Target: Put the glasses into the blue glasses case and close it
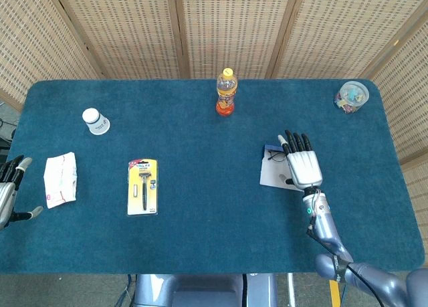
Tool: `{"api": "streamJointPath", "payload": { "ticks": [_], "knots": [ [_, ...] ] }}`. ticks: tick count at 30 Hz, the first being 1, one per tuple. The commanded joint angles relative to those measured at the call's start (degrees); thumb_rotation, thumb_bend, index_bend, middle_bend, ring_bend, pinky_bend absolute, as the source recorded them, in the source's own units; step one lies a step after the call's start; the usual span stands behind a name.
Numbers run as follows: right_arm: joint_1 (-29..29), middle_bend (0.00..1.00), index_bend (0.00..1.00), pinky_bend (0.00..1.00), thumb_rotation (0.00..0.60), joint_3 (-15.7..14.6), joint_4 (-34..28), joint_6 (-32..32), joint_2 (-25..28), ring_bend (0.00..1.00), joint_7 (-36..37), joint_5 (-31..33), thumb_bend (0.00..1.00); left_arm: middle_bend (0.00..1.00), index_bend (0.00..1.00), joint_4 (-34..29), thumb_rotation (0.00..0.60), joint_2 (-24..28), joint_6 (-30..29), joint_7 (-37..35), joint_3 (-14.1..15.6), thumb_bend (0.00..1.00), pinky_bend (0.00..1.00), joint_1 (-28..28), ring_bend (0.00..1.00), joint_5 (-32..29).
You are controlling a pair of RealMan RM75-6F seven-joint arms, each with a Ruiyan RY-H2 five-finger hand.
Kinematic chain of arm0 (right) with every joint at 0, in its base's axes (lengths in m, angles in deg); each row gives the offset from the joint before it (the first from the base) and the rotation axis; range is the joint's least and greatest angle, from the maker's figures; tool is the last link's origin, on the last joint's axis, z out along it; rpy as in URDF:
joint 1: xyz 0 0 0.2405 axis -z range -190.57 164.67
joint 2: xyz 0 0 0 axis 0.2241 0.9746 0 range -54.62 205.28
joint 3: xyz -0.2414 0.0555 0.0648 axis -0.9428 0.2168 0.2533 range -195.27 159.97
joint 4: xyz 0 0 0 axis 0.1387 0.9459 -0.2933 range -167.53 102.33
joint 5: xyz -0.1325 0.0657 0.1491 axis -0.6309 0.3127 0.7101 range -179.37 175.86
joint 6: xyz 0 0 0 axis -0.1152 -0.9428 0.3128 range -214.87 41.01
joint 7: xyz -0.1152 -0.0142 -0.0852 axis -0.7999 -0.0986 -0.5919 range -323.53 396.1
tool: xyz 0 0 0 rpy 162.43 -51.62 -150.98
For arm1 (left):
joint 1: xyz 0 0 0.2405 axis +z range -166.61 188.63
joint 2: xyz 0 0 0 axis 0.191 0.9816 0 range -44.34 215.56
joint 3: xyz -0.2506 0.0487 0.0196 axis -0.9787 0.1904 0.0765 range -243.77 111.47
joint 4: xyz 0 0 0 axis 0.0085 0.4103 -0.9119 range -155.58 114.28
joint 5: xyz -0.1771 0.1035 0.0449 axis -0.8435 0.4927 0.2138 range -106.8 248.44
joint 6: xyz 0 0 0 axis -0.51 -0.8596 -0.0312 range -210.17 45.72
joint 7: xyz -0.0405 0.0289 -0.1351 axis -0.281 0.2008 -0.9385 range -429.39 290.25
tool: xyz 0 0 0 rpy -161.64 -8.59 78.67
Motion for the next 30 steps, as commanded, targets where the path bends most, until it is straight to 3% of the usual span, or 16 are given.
{"api": "streamJointPath", "payload": {
  "ticks": [1,8,22,30],
  "knots": [
    [2.39,0.00,0.23,0.05,0.600,-3.37,-4.55,-1.45,2.49,0.00,-1.31,-2.23,0.30,0.00,0.00,-0.06,0.600,0.03,-0.15,-0.08,0.16,0.00,0.00,0.11,0.00,0.36],
    [2.33,0.00,0.28,0.05,0.600,-4.87,-1.53,-1.95,-1.62,0.00,-3.20,-2.71,0.31,0.00,0.00,0.08,0.600,0.15,-0.55,-0.71,0.23,0.00,0.00,0.42,0.00,0.69],
    [1.19,0.00,0.28,0.05,0.600,-5.55,11.16,-2.68,-8.37,0.00,-2.38,-5.41,0.31,0.00,0.00,0.30,0.600,0.20,-0.18,-0.99,0.12,0.00,0.00,0.32,0.00,0.43],
    [1.00,0.00,0.28,0.05,0.600,-6.47,13.68,-2.67,-10.04,0.00,-2.43,-6.88,0.31,0.00,0.00,0.31,0.600,0.04,0.17,-0.50,0.06,0.00,0.00,0.14,0.00,0.04]
  ]
}}
